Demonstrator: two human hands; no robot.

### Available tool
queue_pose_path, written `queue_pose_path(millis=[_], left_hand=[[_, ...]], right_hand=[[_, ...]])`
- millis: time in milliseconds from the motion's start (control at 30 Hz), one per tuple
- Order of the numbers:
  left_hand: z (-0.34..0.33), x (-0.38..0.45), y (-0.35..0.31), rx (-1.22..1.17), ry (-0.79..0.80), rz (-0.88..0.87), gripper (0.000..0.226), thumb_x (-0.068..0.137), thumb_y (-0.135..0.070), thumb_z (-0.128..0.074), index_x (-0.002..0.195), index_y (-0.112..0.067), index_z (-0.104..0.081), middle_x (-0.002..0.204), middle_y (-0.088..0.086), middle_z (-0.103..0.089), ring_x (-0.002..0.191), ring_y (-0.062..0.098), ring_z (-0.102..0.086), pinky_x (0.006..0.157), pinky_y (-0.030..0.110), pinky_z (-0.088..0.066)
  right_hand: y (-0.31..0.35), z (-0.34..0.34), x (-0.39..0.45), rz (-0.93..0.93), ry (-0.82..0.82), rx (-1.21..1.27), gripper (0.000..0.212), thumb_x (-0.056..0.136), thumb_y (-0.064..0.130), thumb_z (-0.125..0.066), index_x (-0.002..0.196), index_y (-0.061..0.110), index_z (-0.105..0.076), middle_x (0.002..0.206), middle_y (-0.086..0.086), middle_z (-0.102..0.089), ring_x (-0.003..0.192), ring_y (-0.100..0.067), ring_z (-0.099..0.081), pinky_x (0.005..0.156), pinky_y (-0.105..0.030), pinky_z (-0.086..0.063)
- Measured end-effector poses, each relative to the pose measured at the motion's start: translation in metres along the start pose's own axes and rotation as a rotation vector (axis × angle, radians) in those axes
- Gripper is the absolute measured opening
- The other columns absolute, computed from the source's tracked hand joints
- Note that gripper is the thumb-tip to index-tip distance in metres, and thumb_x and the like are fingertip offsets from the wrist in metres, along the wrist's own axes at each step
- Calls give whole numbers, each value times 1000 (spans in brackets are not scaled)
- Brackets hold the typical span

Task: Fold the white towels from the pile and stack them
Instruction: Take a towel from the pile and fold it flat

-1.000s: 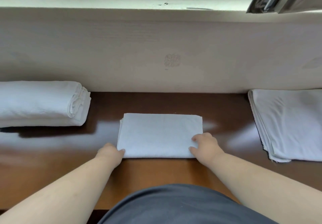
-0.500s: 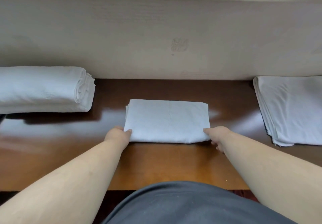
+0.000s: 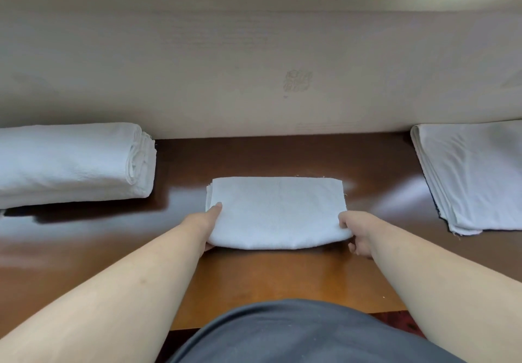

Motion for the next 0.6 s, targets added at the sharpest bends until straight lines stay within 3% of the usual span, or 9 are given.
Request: queue_pose_path(millis=[67,133,267,367,467,600], left_hand=[[-1,-3,-6,75,-14,14,48,86,-51,-66,111,-11,-54,103,9,-64,92,29,-63,67,36,-56],[-2,-6,-9,124,-9,0,38,91,-37,-63,117,-10,-55,106,10,-63,93,29,-62,63,35,-52],[-1,-21,-19,122,34,-47,30,94,-29,-53,115,-9,-58,104,10,-69,92,30,-67,87,41,-55],[2,-47,-42,15,112,-86,23,93,-31,-53,106,-15,-62,88,7,-75,79,26,-72,65,32,-57],[20,-79,-70,-77,161,-162,21,85,-24,-55,103,-15,-61,82,6,-75,70,24,-72,57,28,-53],[61,-124,-102,-209,196,-304,15,85,-5,-39,90,-6,-53,59,6,-63,48,21,-61,44,24,-46]], right_hand=[[1,-2,-5,-63,50,119,20,88,29,-57,106,21,-57,104,1,-64,91,-20,-58,66,-36,-45],[1,-3,-9,-79,68,160,25,92,43,-62,106,23,-61,100,3,-66,85,-18,-60,78,-41,-49],[16,-9,-21,66,197,343,23,97,22,-58,117,10,-62,106,-6,-73,93,-24,-68,78,-38,-53],[44,-7,-46,246,372,563,28,98,17,-48,120,6,-62,112,-14,-73,103,-29,-70,86,-41,-53],[74,-3,-72,332,499,609,31,94,12,-43,117,6,-63,109,-16,-72,94,-31,-68,75,-41,-53],[114,-15,-114,417,679,455,35,85,-2,-39,106,5,-66,74,-8,-63,63,-18,-56,56,-27,-51]])
Point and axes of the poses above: each hand's wrist, its own x-axis towards the middle knuckle, its own z-axis out of the back of the hand, y = z × x, the point moved 5 cm from there along x, towards the middle knuckle
